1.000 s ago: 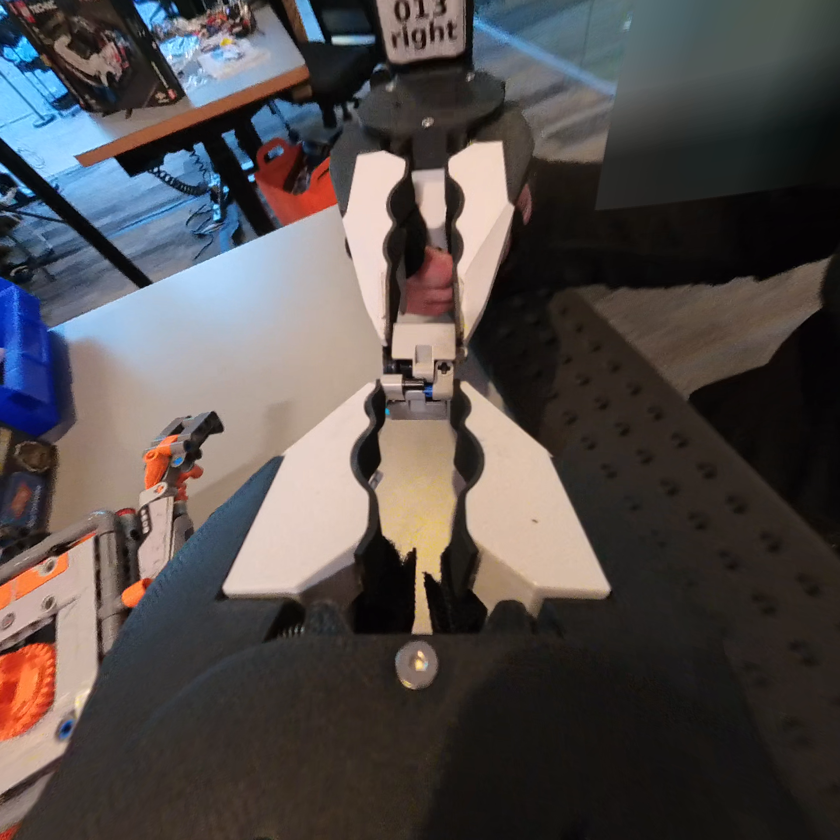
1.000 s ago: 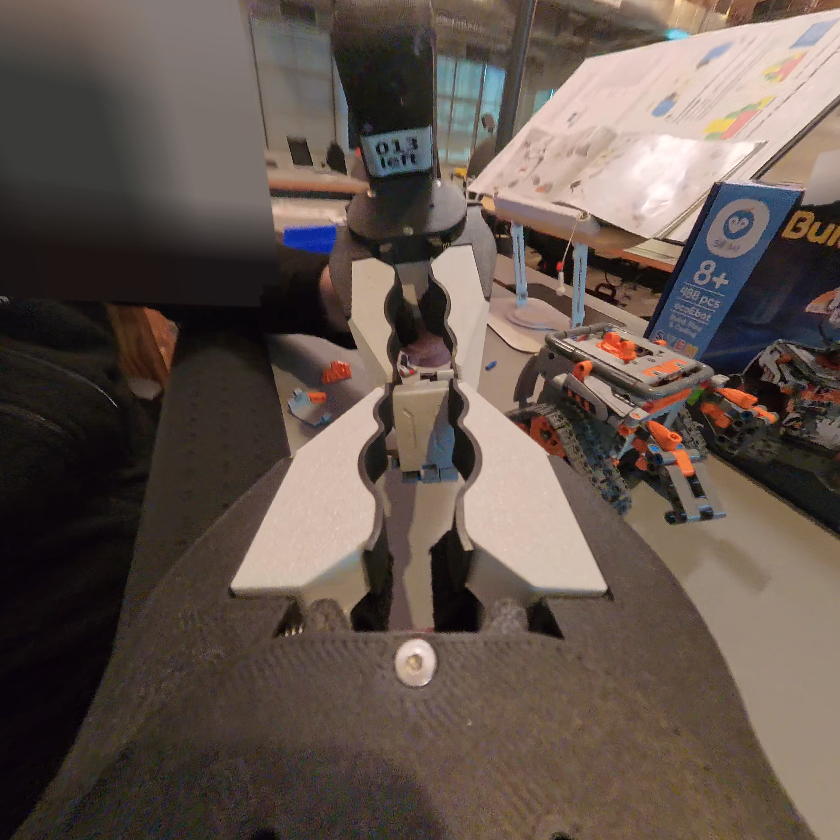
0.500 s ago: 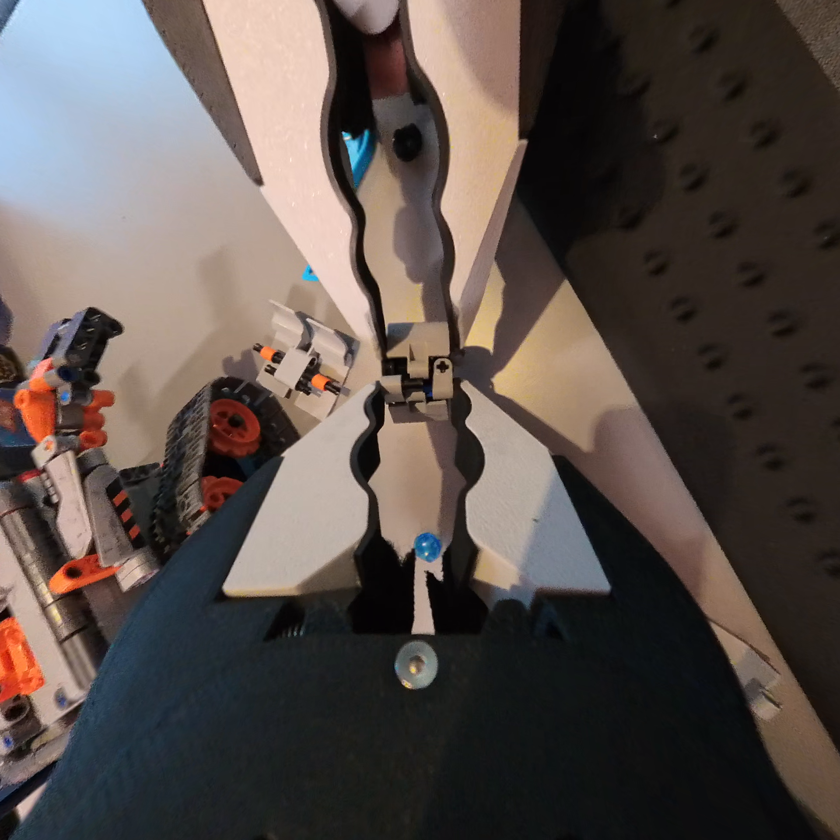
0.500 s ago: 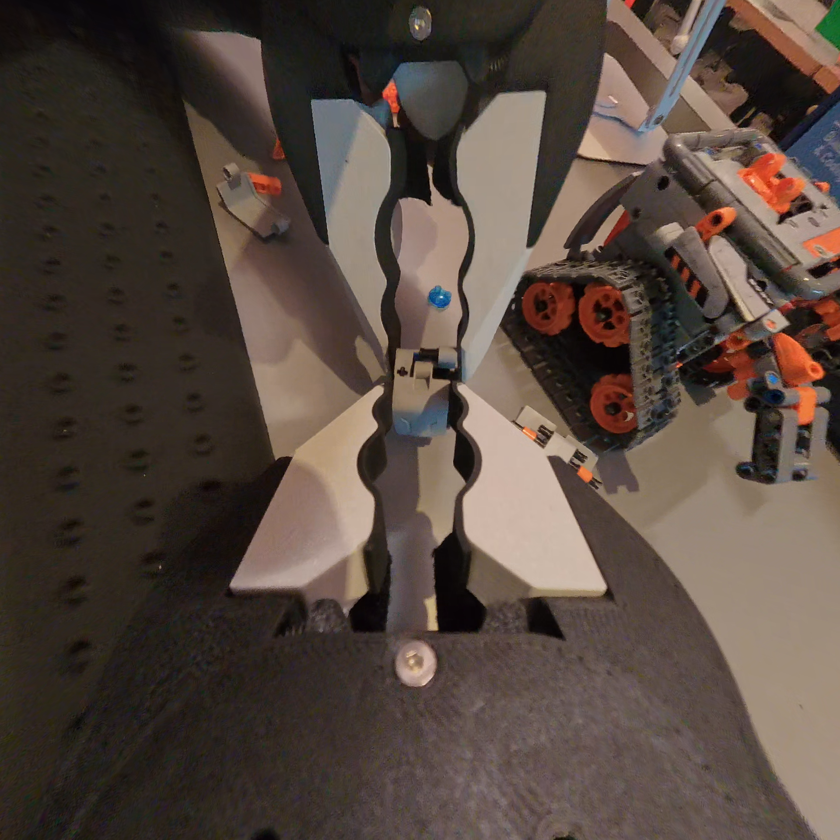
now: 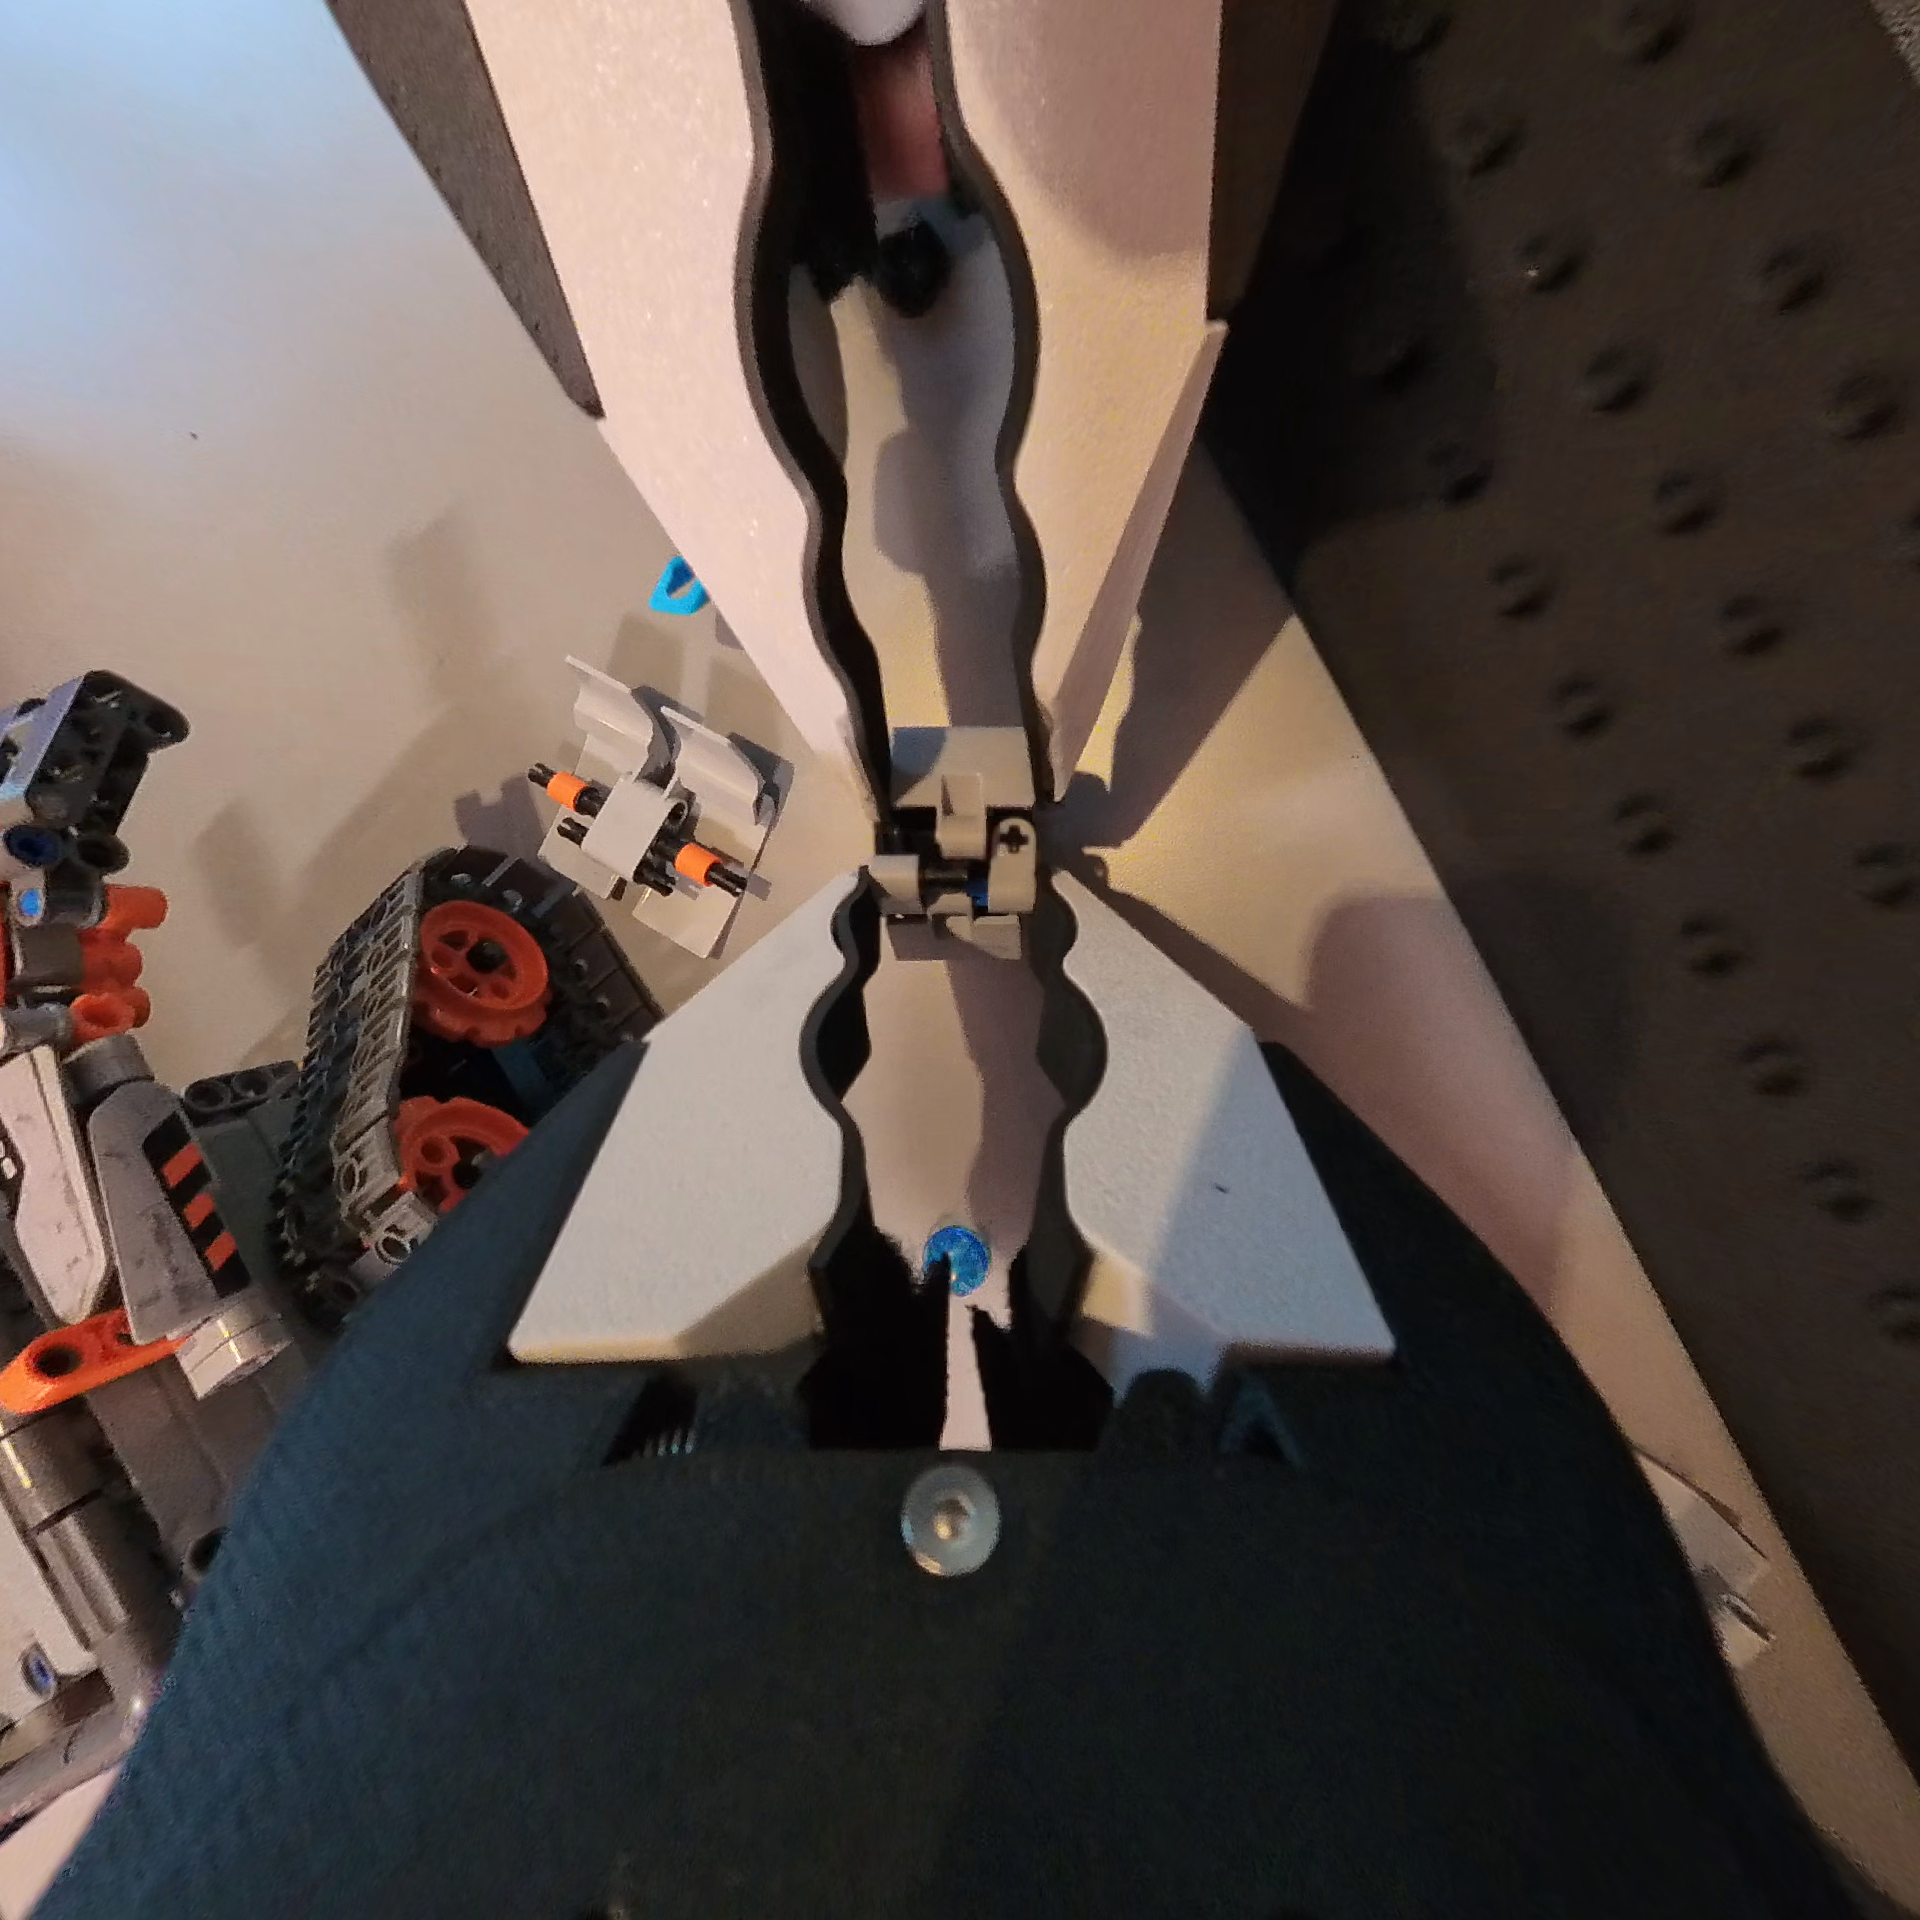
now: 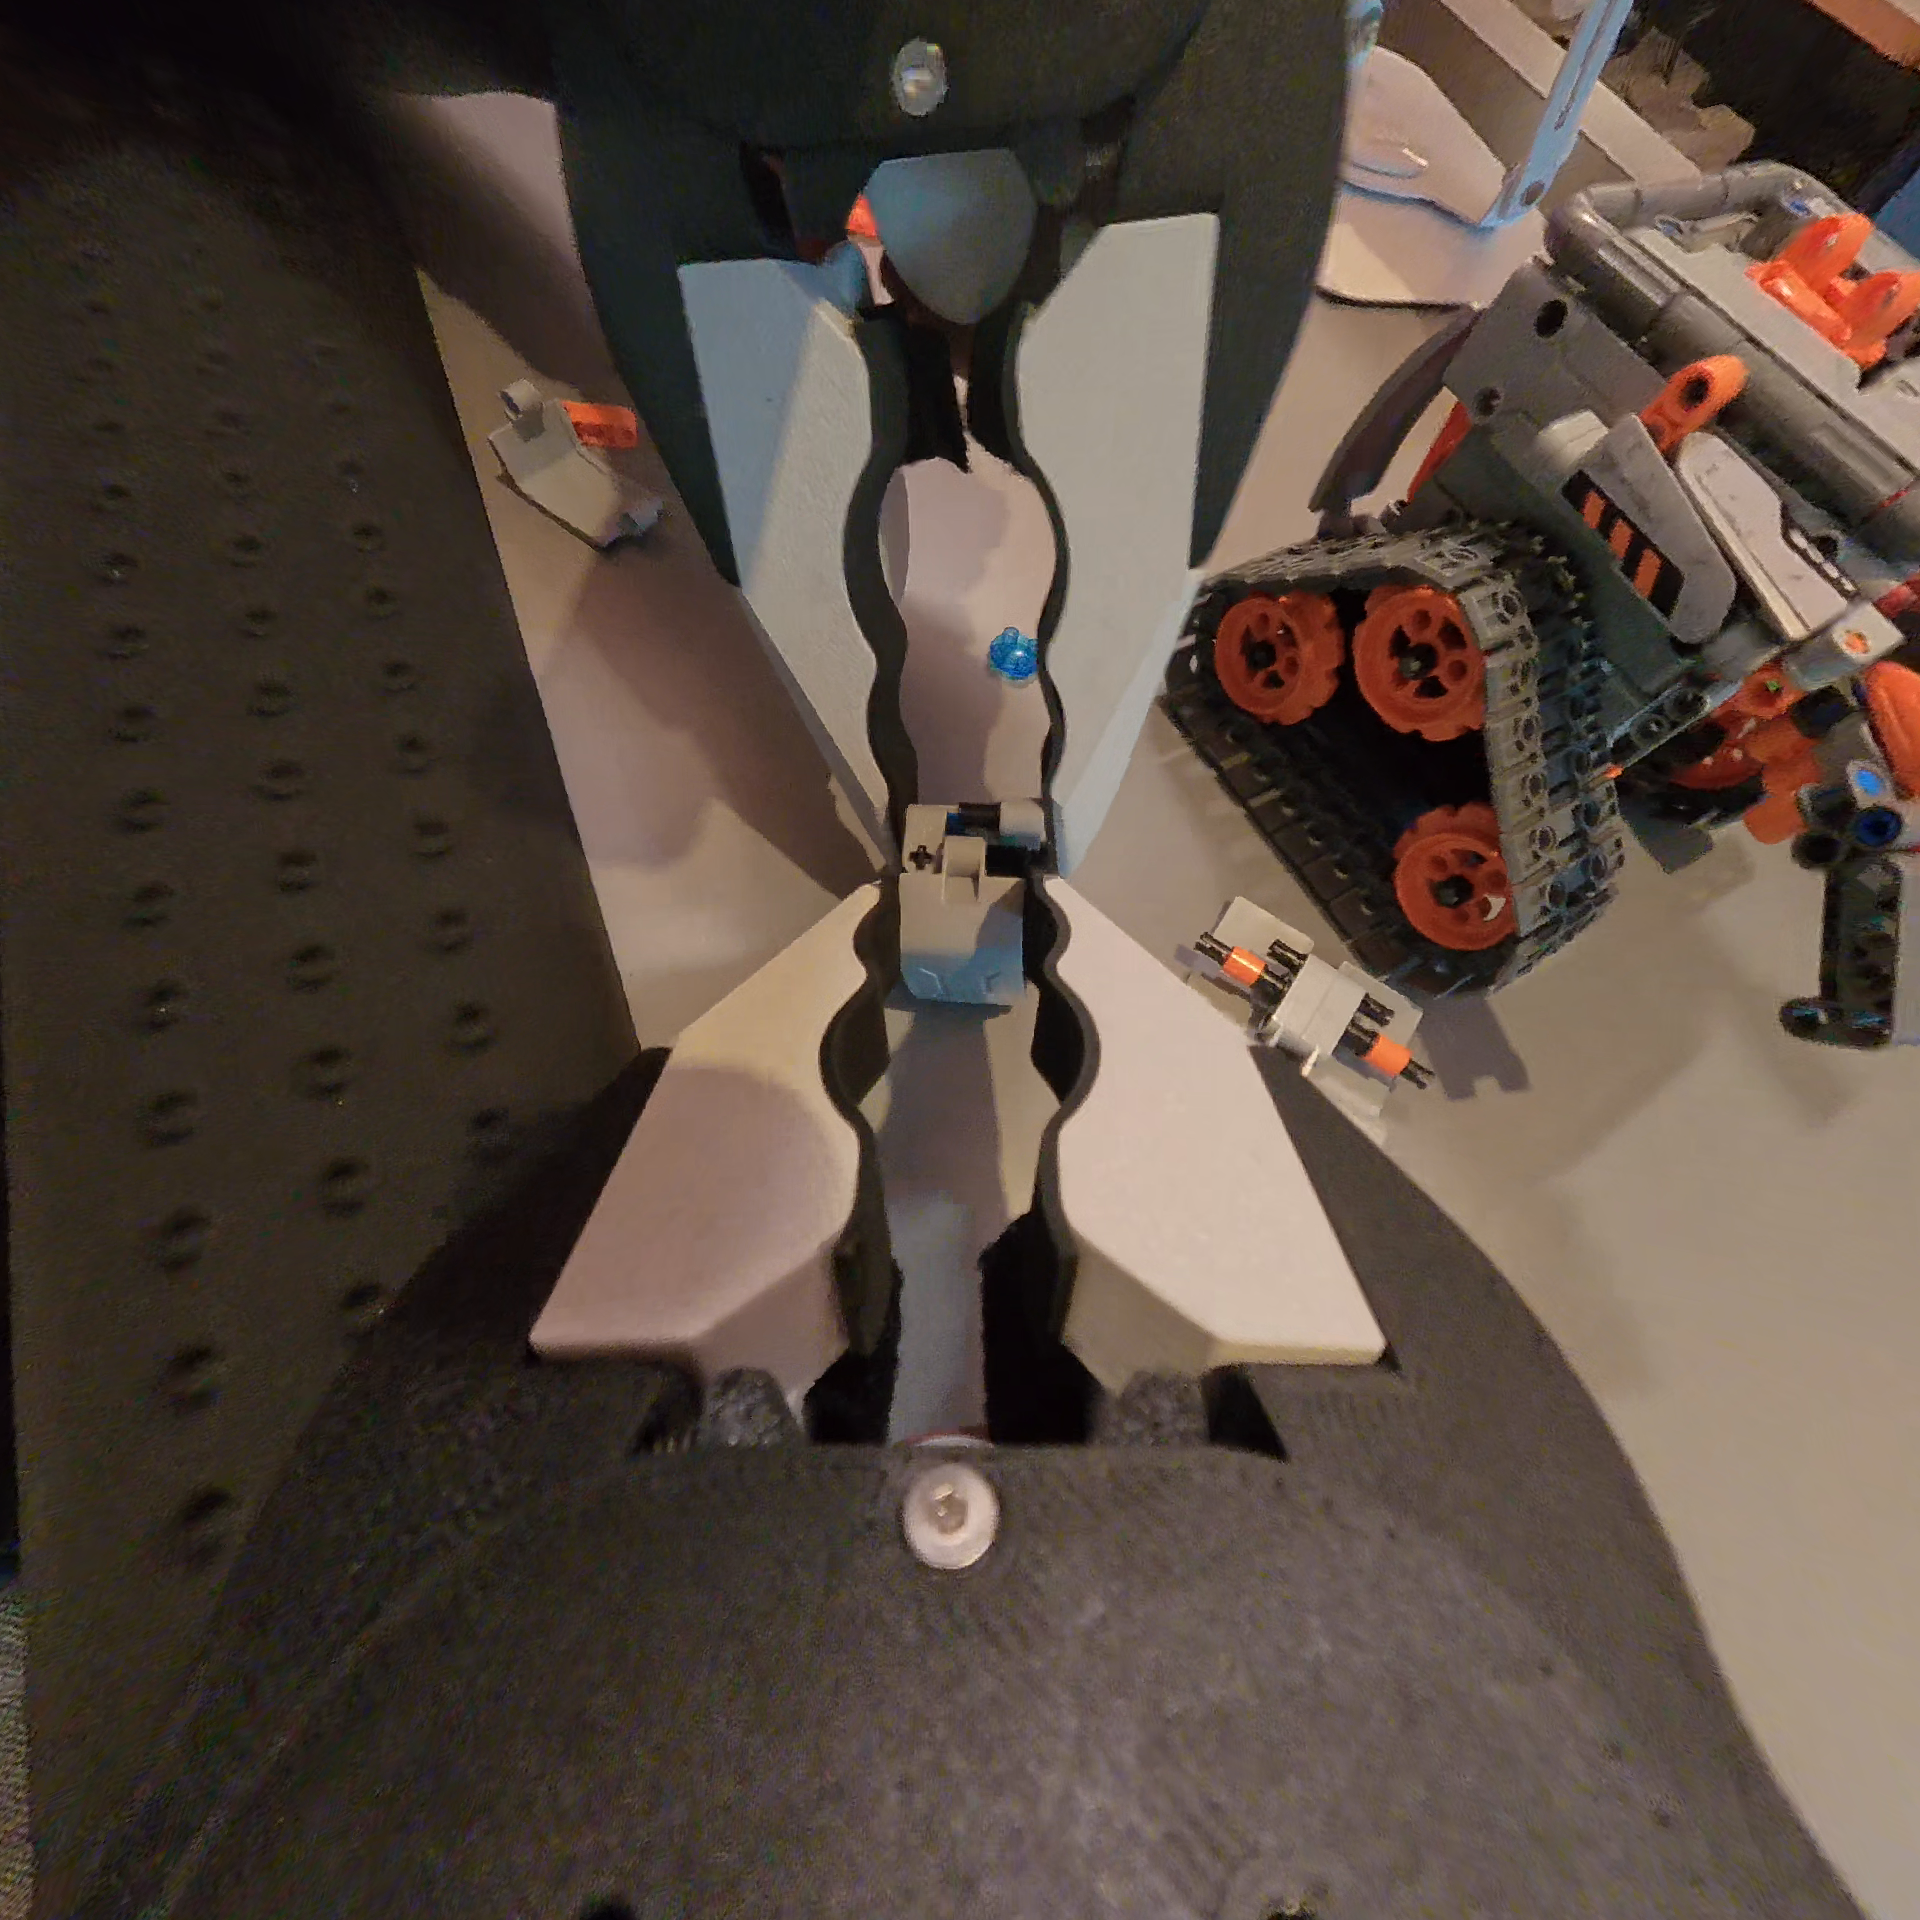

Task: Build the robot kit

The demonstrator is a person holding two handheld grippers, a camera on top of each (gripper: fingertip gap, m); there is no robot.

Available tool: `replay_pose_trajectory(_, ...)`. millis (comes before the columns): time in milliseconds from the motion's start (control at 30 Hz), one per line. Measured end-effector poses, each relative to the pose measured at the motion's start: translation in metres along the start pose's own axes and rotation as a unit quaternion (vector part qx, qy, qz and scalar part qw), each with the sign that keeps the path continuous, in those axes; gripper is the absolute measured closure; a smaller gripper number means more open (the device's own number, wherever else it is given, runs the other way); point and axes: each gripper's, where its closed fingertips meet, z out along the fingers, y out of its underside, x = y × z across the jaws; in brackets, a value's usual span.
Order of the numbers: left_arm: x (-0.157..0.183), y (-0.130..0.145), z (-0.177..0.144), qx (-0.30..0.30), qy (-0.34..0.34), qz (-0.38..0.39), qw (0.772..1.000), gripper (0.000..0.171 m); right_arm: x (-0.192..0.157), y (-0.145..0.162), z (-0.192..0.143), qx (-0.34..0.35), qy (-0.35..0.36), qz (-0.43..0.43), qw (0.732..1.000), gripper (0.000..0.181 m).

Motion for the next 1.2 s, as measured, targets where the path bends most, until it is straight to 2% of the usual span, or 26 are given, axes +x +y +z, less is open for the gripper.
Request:
replay_pose_trajectory(67,-0.003,0.001,-0.001,-0.004,-0.011,0.003,1.000,0.145,0.004,0.000,-0.002,0.009,-0.003,0.025,1.000,0.160)
replay_pose_trajectory(533,-0.001,-0.001,0.005,0.024,0.007,-0.016,1.000,0.146,-0.001,-0.002,-0.002,0.025,-0.014,0.010,1.000,0.162)
replay_pose_trajectory(567,-0.003,-0.001,0.005,0.028,0.002,-0.018,0.999,0.146,0.001,-0.006,-0.005,0.041,-0.016,0.019,0.999,0.181)
replay_pose_trajectory(600,-0.017,0.010,0.007,0.002,-0.040,-0.026,0.999,0.146,-0.013,-0.028,-0.017,0.113,-0.070,0.030,0.991,0.181)
replay_pose_trajectory(633,-0.024,0.016,0.008,0.002,-0.043,-0.032,0.999,0.147,-0.019,-0.040,-0.026,0.151,-0.096,0.041,0.983,0.181)
replay_pose_trajectory(700,-0.021,0.010,0.005,0.035,-0.023,-0.047,0.998,0.147,-0.019,-0.019,-0.006,0.074,-0.064,0.006,0.995,0.181)
replay_pose_trajectory(800,-0.014,0.005,0.012,0.039,-0.008,-0.037,0.998,0.146,-0.005,-0.021,-0.011,0.091,-0.042,0.024,0.995,0.181)
replay_pose_trajectory(867,-0.012,0.005,0.009,0.038,-0.012,-0.028,0.999,0.145,0.015,-0.017,-0.024,0.102,0.001,0.032,0.994,0.181)
replay_pose_trajectory(933,-0.011,0.001,0.004,0.041,-0.013,-0.020,0.999,0.146,0.022,-0.018,-0.029,0.110,0.016,0.043,0.993,0.181)
replay_pose_trajectory(1000,-0.010,0.004,0.001,0.034,-0.003,-0.030,0.999,0.145,0.027,-0.005,-0.021,0.067,0.031,0.044,0.996,0.165)
replay_pose_trajectory(1067,-0.007,0.010,0.001,0.031,0.013,-0.040,0.999,0.145,0.027,0.003,-0.014,0.034,0.034,0.047,0.998,0.156)
replay_pose_trajectory(1200,-0.003,0.016,0.000,0.029,0.022,-0.054,0.998,0.144,0.017,0.002,-0.008,0.020,0.020,0.027,0.999,0.150)
